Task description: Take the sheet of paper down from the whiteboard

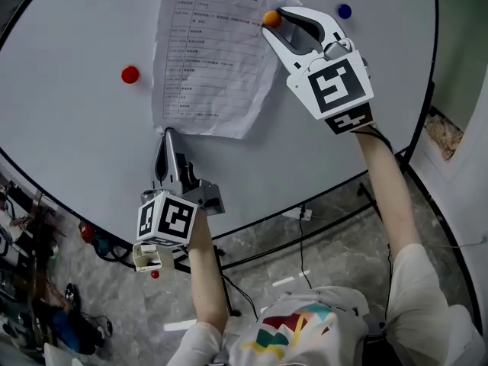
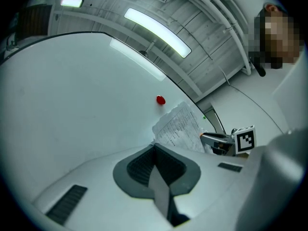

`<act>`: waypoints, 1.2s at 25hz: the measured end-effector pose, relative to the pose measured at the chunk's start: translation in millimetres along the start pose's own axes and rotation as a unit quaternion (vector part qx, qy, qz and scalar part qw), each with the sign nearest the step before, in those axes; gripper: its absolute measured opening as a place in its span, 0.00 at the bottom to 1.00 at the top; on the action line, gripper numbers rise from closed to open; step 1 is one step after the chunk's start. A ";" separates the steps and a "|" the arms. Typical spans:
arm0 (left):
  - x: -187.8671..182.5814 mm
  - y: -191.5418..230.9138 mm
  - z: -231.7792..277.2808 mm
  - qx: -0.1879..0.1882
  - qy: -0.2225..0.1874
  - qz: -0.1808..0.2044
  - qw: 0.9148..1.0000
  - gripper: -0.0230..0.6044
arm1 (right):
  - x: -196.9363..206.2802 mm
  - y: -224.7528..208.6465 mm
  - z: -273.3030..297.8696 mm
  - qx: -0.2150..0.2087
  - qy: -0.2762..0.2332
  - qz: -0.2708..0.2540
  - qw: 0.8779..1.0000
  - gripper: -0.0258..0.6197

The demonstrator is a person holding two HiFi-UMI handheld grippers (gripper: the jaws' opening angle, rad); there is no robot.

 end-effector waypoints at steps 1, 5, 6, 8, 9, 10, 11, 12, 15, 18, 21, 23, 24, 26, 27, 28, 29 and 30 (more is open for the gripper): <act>0.4 0.1 -0.4 -0.001 0.001 0.000 1.000 0.11 | 2.5 -4.5 -0.6 0.003 0.002 0.004 1.000 0.24; -0.6 -0.9 -1.1 -0.009 0.003 -0.001 1.000 0.11 | 12.5 -22.3 -2.9 0.014 0.013 0.015 1.000 0.24; -1.3 -1.7 -1.7 -0.011 0.004 -0.001 1.000 0.11 | 14.5 -26.3 -3.3 0.016 0.016 0.016 1.000 0.24; -2.7 -4.2 -3.3 -0.016 0.006 0.000 1.000 0.11 | 17.8 -33.8 -3.6 0.018 0.019 0.022 0.999 0.24; -3.5 -5.9 -4.4 -0.018 0.006 0.000 1.000 0.11 | 18.8 -37.3 -3.9 0.019 0.020 0.025 0.999 0.24; -4.3 -7.9 -5.7 -0.021 0.006 0.000 1.000 0.11 | 19.3 -40.6 -4.2 0.020 0.021 0.027 0.999 0.24; -5.2 -10.0 -7.3 -0.024 0.006 0.000 1.000 0.11 | 19.6 -43.8 -4.6 0.021 0.021 0.028 0.999 0.24; -5.9 -11.9 -8.7 -0.028 0.006 0.001 1.000 0.11 | 20.3 -47.2 -4.6 0.020 0.023 0.030 0.999 0.24; -6.1 -16.7 -8.9 -0.050 0.005 0.003 0.999 0.11 | 27.1 -65.2 -2.6 0.016 0.028 0.033 0.999 0.24; -12.6 -19.0 -14.2 -0.082 -0.006 -0.004 0.997 0.11 | 28.1 -88.0 -3.3 0.014 0.028 0.033 0.999 0.24; -21.6 -9.8 -45.4 -0.097 -0.013 0.000 0.995 0.11 | 15.7 -77.4 -9.6 0.018 0.021 0.035 0.999 0.24; -20.3 2.1 -74.0 -0.099 -0.015 0.003 0.995 0.11 | 10.7 -52.8 -15.3 0.021 0.015 0.040 0.999 0.24; -17.2 7.6 -86.4 -0.100 -0.015 0.001 0.995 0.11 | 10.6 -40.9 -17.5 0.021 0.014 0.044 0.999 0.24; -9.4 13.2 -101.2 -0.101 -0.012 -0.006 0.995 0.11 | 14.0 -27.1 -20.2 0.019 0.013 0.052 0.998 0.24; -5.8 12.7 -103.4 -0.101 -0.009 -0.005 0.995 0.11 | 16.3 -25.9 -21.3 0.020 0.012 0.056 0.998 0.24; -2.8 10.9 -103.2 -0.101 -0.006 -0.002 0.995 0.11 | 18.1 -27.1 -22.5 0.022 0.011 0.060 0.998 0.25; -0.6 8.4 -102.0 -0.100 -0.003 0.000 0.995 0.11 | 18.9 -29.1 -23.8 0.025 0.009 0.063 0.998 0.25; 0.7 5.7 -100.7 -0.098 -0.001 0.002 0.995 0.11 | 18.5 -30.6 -25.7 0.028 0.007 0.065 0.997 0.25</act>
Point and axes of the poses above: the fingertips, and each gripper's own axes: z forward along the fingers, y to its left, x out of its underside, the point moved 2 cm from there along -z, backward along the fingers, and after that the axes turned 2 degrees about y, right-handed, at the moved point
